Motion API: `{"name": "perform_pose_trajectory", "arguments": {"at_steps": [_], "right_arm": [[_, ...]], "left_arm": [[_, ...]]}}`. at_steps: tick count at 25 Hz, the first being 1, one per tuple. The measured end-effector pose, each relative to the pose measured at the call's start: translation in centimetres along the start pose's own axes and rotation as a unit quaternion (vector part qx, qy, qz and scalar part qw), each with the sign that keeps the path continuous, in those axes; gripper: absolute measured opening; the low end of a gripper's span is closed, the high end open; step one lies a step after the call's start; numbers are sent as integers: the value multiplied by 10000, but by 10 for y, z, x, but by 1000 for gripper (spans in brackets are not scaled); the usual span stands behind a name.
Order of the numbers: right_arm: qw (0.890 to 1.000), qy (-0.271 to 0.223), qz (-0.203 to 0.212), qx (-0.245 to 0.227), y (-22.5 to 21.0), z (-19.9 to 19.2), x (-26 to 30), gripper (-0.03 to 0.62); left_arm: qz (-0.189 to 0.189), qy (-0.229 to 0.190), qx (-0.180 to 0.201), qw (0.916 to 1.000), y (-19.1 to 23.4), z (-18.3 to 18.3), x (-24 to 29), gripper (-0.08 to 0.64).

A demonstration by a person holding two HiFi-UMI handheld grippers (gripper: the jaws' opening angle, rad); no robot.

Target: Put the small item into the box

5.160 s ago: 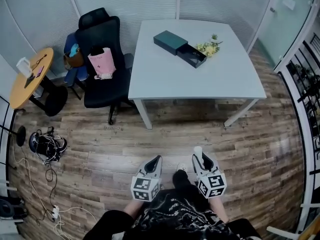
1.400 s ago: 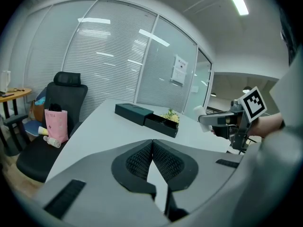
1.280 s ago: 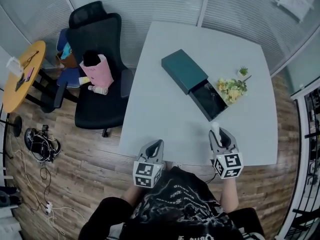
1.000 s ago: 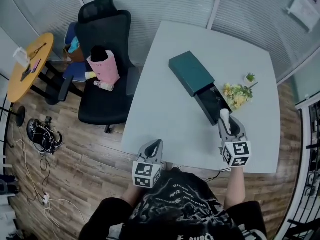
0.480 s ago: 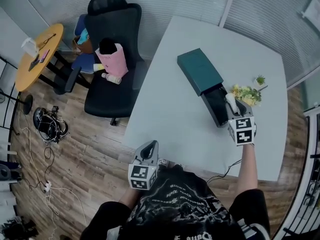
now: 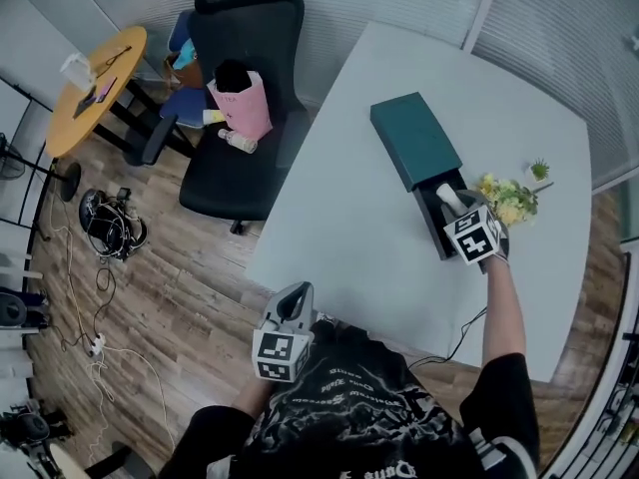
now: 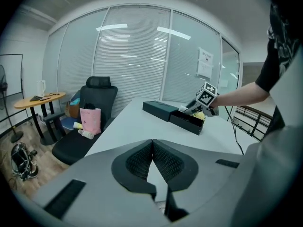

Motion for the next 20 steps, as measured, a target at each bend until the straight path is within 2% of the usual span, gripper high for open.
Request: {"name": "perform_pose_trajectory", "arguments": {"at_steps": [9, 13, 16, 20], "right_arm": [[9988, 355, 326, -3, -9, -12, 52, 140], [9986, 372, 387, 22, -10, -9, 62, 140], [9972, 599, 437, -115, -9, -10, 68, 140], [9963, 660, 528, 184, -13, -14, 71, 140]], "left_arm": [[569, 111, 105, 9983, 0, -1, -8, 18], [774, 63, -63, 9970, 11, -3, -15, 18], [881, 43, -192, 9959, 13, -3, -18, 18], [900, 30, -234, 9957, 14, -4, -19, 18]]}}
Point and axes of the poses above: the fingertips, and each gripper's own axes: x forward along the fingers, y to its left, z out of its top, the point moved 10 cm from there along -x, backward along the fingers, and after that the axes turned 7 degrees about z, right-handed, at the moved point
